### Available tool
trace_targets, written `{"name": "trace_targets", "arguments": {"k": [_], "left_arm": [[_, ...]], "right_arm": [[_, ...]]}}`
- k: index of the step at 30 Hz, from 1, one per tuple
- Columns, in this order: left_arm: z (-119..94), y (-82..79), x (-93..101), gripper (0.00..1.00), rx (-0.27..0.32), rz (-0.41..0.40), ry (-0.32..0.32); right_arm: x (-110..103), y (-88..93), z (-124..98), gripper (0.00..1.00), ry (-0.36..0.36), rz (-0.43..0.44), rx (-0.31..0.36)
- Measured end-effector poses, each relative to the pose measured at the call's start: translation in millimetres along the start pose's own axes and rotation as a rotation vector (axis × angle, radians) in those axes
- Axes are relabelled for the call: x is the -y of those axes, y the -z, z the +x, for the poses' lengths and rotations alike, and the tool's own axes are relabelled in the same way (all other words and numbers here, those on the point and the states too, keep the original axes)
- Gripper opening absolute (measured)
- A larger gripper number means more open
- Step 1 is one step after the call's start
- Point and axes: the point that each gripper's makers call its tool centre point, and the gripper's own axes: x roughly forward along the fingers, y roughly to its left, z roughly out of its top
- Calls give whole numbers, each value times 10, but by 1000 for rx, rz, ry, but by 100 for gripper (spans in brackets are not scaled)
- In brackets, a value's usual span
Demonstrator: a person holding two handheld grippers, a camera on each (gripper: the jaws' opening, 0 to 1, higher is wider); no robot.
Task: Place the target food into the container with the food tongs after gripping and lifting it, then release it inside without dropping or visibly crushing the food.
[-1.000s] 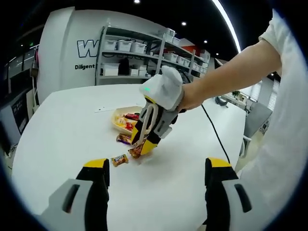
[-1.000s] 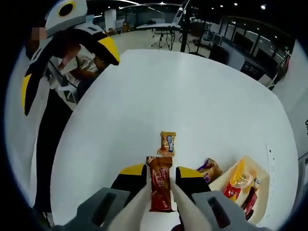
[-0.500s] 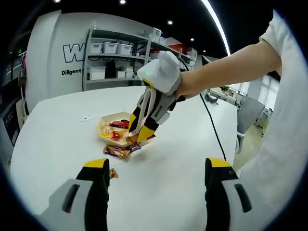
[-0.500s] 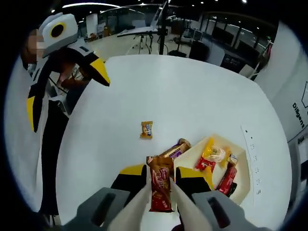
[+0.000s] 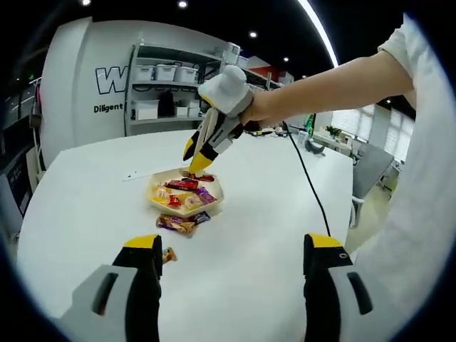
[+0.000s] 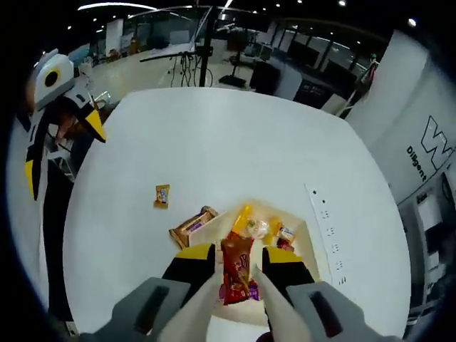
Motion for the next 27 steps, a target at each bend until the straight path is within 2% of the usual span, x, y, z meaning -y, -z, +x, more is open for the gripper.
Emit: {"name": "trace_targets", "arguments": {"k": [4,10,27], "left_arm": [[-37,9,-14,79,3,-5,-11],[-49,18,-5,79,9,-7,-16],[-154,77,27,78,12,-24,-40]], "right_arm": [[88,-78,-42,21,14,7,16],[33,-143,-65,20,15,-19,22],[-537,-238,199,21,-82,-31,54]]}}
